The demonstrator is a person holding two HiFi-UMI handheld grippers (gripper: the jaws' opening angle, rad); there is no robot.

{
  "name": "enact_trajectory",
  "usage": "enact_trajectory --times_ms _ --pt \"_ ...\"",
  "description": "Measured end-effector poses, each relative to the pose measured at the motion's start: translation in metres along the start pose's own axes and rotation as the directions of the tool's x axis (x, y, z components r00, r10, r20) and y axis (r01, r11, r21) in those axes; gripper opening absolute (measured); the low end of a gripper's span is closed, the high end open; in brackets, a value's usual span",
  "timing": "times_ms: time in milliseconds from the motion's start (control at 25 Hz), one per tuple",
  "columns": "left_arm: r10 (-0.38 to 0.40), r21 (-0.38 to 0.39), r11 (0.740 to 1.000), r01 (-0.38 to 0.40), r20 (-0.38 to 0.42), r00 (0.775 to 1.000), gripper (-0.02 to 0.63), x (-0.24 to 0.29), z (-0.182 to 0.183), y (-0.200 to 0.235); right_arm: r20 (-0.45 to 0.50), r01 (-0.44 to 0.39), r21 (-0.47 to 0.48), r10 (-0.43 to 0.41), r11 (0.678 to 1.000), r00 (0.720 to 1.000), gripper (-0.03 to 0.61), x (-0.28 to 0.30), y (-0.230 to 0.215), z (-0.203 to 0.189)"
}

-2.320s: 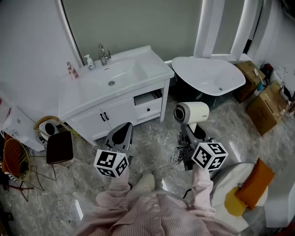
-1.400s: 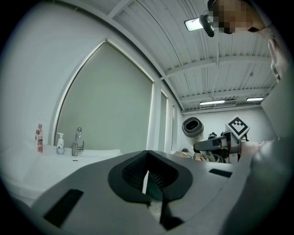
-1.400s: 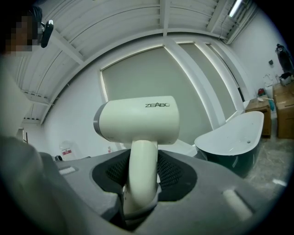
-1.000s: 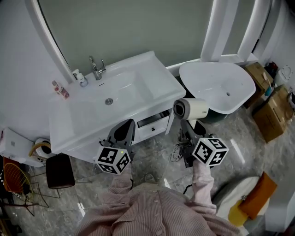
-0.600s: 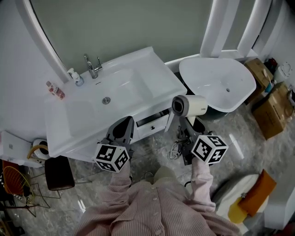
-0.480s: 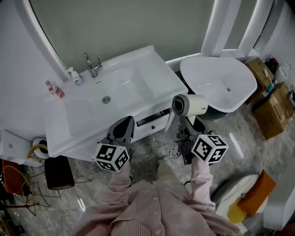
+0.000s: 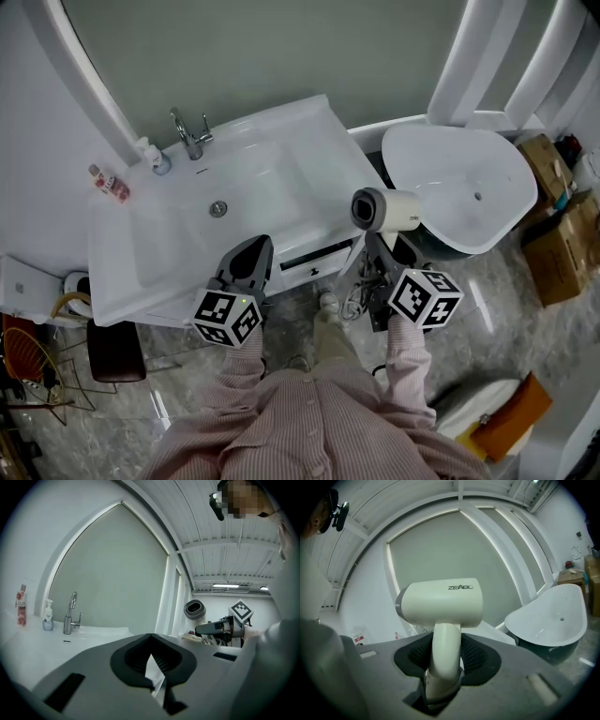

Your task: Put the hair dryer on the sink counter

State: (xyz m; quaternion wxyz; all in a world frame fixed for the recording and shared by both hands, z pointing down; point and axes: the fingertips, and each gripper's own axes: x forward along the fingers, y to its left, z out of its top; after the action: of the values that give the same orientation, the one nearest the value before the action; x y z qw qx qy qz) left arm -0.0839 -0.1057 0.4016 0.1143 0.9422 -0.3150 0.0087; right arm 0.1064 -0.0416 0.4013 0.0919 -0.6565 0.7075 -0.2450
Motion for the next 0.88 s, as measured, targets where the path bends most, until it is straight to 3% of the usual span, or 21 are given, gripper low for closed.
enact_trajectory --times_ms 440,880 --pt "0.072 -0.038 0.997 -0.072 0.007 0.997 -0.003 0.104 0.023 0.044 -0.053 -0.052 0.005 0.052 0.999 0.997 0.156 0.105 -0.054 0.058" --pt "0.158 -0.061 0.986 -0.156 0.029 0.987 -0.003 0.171 0.037 0.069 -0.102 -0.148 0.008 0.148 0.989 0.984 0.156 0.177 -0.09 0.092"
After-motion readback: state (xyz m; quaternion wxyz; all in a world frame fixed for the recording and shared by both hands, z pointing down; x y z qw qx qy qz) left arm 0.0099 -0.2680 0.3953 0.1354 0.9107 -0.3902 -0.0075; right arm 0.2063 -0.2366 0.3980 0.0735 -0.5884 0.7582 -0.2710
